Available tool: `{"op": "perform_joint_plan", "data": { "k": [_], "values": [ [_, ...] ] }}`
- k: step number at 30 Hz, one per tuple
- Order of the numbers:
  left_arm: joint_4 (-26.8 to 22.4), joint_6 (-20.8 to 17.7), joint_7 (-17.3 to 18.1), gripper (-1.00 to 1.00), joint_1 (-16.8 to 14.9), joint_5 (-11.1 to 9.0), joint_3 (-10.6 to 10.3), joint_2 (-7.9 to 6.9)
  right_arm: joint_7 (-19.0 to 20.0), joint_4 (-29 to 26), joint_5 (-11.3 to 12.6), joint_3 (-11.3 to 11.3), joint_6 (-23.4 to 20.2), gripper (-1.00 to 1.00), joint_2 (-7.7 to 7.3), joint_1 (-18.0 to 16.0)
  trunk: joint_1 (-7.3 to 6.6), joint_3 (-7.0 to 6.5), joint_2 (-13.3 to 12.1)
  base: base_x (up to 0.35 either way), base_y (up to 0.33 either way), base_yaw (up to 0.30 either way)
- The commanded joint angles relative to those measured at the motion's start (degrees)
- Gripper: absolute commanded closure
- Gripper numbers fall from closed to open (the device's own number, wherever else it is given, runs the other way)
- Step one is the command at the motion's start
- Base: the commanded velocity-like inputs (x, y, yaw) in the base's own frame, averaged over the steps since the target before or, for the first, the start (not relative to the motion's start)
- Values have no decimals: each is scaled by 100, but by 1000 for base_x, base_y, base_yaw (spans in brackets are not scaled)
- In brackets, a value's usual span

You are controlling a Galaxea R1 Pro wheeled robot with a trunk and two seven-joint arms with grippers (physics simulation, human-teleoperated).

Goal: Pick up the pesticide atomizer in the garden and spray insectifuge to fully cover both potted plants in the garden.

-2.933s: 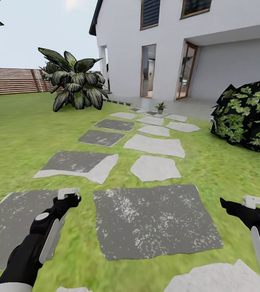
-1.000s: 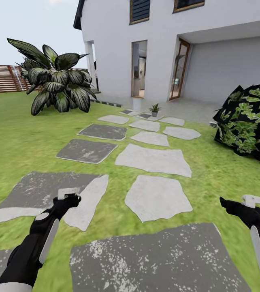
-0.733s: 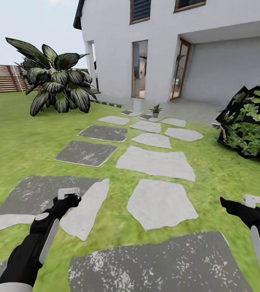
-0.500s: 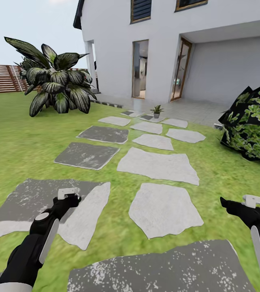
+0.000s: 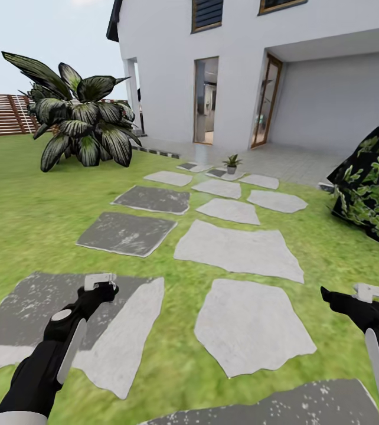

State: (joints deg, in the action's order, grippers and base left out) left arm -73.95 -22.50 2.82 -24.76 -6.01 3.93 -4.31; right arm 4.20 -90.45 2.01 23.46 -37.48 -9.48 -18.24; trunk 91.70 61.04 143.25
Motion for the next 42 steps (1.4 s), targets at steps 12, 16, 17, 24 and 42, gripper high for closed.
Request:
{"op": "perform_joint_plan", "data": {
  "k": [12,16,17,24,42],
  "values": [
    [-5,-35,13,100,-2,-58,5,1,20,-14,25,15,-30,-100,5,-4,2,5,2,330,110,0],
    [-5,-35,13,100,-2,-58,3,1,20,-15,27,20,-39,-100,10,-4,2,-4,2,330,110,0],
    [-5,-35,13,100,-2,-58,3,1,20,-16,27,20,-41,-100,12,-4,2,-9,2,330,110,0],
    [-5,-35,11,100,-2,-58,2,1,20,-22,28,25,-47,-100,15,-4,2,-53,2,330,97,0],
    [-11,-35,12,100,-2,-58,2,1,13,-17,28,40,-29,-100,2,-4,2,-131,2,330,13,0]
  ]
}}
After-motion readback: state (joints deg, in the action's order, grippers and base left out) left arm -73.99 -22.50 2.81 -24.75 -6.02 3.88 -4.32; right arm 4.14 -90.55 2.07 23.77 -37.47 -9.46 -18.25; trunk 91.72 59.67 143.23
